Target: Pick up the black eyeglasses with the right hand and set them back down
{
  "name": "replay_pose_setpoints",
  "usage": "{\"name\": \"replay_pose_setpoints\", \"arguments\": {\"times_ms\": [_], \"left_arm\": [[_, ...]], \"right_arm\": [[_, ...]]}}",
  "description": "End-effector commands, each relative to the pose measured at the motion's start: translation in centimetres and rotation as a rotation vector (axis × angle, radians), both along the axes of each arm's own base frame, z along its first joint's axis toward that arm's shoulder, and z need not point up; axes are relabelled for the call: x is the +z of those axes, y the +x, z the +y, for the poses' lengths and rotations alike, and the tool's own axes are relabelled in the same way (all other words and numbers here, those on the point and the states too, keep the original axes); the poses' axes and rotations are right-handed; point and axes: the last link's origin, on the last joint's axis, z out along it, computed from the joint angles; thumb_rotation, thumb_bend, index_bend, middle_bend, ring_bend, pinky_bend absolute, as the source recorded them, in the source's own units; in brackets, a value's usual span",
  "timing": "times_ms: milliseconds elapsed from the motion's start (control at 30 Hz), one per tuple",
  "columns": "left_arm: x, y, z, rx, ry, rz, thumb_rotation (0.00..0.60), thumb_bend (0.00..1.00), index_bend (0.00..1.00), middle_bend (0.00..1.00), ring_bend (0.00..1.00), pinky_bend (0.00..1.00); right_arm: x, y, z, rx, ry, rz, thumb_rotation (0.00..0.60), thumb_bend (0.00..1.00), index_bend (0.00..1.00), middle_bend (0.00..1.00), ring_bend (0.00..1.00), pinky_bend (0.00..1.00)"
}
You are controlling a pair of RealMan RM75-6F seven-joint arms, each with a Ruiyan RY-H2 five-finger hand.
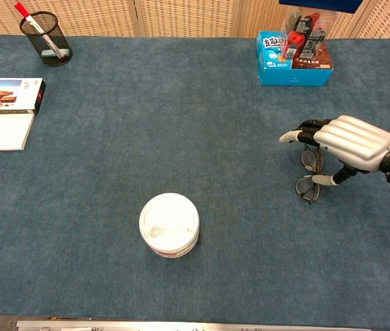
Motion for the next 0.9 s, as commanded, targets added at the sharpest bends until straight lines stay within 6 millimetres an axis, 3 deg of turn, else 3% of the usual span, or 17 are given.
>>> {"name": "replay_pose_setpoints", "arguments": {"times_ms": [33, 267, 467, 900], "left_arm": [[0.0, 0.0, 0.0, 0.002, 0.001, 0.000, 0.600, 0.51, 0.31, 0.43, 0.36, 0.56], [0.0, -0.1, 0.0, 0.003, 0.001, -0.002, 0.600, 0.51, 0.31, 0.43, 0.36, 0.56], [0.0, 0.0, 0.0, -0.001, 0.002, 0.000, 0.600, 0.51, 0.31, 0.43, 0.36, 0.56], [1.4, 1.2, 0.7, -0.084, 0.081, -0.018, 0.600, 0.51, 0.32, 0.43, 0.36, 0.56]], "right_arm": [[-0.2, -0.1, -0.1, -0.008, 0.003, 0.002, 0.600, 0.21, 0.19, 0.24, 0.16, 0.33], [-0.1, -0.1, -0.1, -0.009, -0.003, -0.013, 0.600, 0.21, 0.19, 0.24, 0.16, 0.33], [2.0, 0.7, -0.1, 0.010, -0.065, -0.063, 0.600, 0.21, 0.19, 0.24, 0.16, 0.33], [12.0, 2.6, 0.9, 0.003, -0.337, -0.229, 0.600, 0.23, 0.19, 0.24, 0.16, 0.33]]}}
